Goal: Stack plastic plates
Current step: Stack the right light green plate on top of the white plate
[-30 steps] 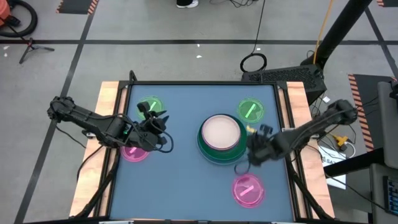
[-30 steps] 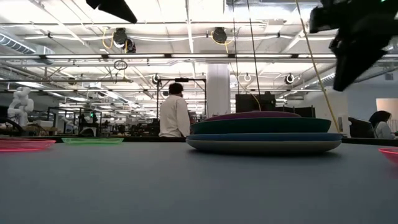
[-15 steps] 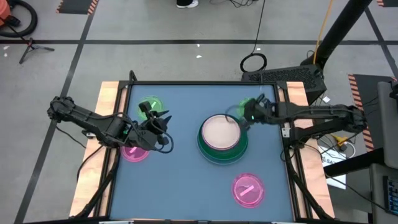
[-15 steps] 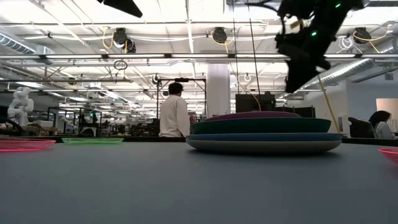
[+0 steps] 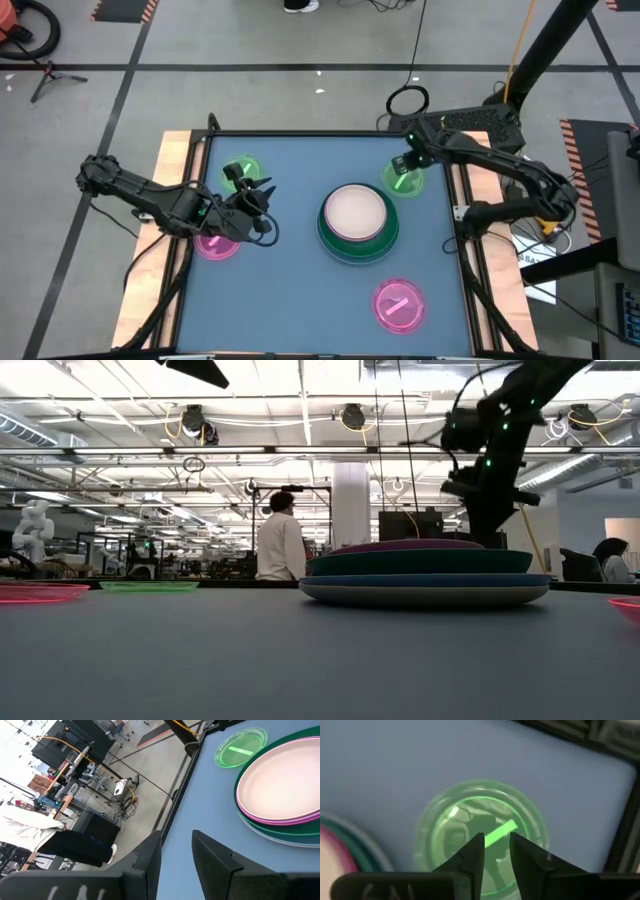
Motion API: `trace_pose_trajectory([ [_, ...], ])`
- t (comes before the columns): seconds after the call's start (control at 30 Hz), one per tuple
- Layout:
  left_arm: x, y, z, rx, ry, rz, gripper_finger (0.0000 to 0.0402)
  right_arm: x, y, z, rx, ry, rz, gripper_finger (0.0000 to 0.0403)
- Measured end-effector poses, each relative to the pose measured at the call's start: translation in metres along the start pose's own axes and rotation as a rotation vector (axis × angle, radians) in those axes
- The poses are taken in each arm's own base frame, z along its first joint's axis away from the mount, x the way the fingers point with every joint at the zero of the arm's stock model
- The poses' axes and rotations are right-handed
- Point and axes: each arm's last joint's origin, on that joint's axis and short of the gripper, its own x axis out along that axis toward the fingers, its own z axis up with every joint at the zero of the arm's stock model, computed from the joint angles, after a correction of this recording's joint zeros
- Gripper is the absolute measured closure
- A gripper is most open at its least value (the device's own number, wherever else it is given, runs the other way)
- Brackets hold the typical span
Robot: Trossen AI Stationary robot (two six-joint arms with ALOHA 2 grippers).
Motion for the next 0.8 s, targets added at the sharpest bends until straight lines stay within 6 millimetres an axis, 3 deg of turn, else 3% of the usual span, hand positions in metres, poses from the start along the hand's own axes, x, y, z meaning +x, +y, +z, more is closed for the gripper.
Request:
trace_pose_trajectory([
  [0.17,0.0,0.0,0.0,0.0,0.0,0.0,0.0286,0.022,-0.02,0.01,0.055,0.067,-0.063,0.029],
  [0.5,0.0,0.0,0.0,0.006,0.0,0.0,0.0286,0.048,-0.05,0.026,0.04,0.197,0.015,0.022],
  [0.8,0.011,0.008,-0.001,-0.039,0.034,0.038,0.0286,0.077,-0.056,0.024,-0.053,0.34,0.0,0.0221],
])
